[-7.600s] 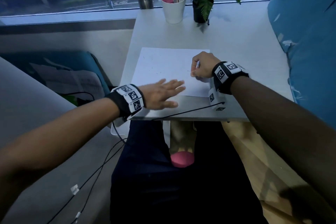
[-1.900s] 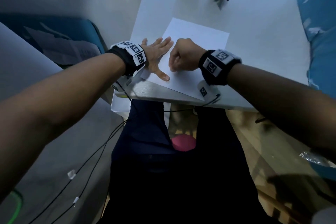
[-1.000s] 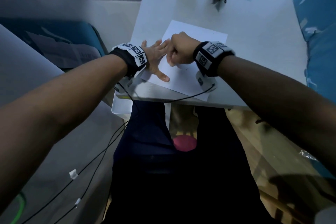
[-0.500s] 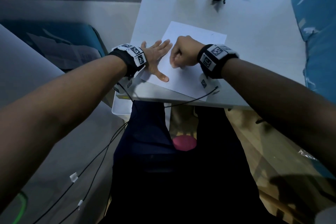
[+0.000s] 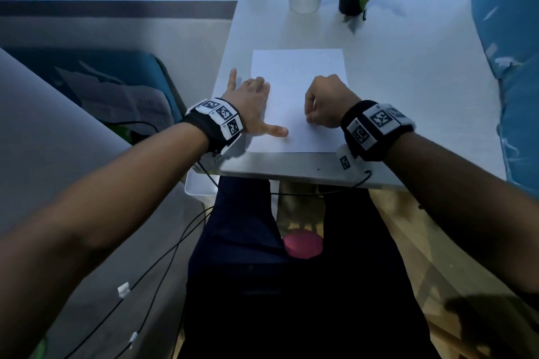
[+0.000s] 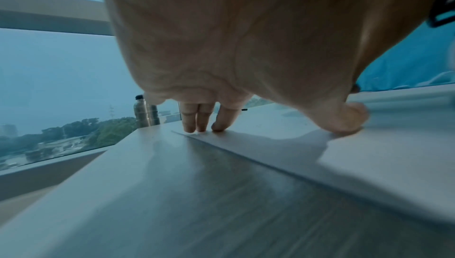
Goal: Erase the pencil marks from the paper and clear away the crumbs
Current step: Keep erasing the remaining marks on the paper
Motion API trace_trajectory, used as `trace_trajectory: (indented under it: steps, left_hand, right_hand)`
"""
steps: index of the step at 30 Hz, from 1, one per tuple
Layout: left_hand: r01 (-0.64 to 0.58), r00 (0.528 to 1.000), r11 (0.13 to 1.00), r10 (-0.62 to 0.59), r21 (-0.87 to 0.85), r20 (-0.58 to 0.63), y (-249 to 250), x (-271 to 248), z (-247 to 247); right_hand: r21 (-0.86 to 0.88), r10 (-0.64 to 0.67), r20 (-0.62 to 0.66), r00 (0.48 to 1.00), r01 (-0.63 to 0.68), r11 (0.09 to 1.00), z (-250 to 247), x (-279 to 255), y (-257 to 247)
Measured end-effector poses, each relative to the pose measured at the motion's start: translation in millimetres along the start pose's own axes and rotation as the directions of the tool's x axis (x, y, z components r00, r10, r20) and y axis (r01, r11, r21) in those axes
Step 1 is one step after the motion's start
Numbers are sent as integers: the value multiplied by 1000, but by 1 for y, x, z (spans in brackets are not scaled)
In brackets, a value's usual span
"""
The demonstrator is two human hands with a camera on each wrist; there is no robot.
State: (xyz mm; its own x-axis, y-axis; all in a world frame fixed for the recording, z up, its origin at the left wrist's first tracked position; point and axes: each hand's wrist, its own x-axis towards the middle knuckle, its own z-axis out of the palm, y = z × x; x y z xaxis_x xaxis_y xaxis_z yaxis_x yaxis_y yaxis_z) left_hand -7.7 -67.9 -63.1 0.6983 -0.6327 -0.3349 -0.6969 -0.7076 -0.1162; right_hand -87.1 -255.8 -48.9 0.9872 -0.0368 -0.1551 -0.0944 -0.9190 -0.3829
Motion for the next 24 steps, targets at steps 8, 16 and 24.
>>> trace_trajectory:
  steps: [8, 16, 24]
  left_hand:
    - [-44, 998, 999, 44, 6, -33, 21, -28, -4]
    - [-146, 987, 919, 108, -367, -123, 33, 0, -25]
    - [-99, 977, 959, 144, -264, 155, 33, 38, -22]
  right_hand:
    - [-41, 75, -58, 995, -77, 996, -28, 17, 33]
    - [-59, 18, -66, 998, -22, 998, -30, 25, 26]
    - [70, 38, -136, 990, -29, 997, -19, 5, 28]
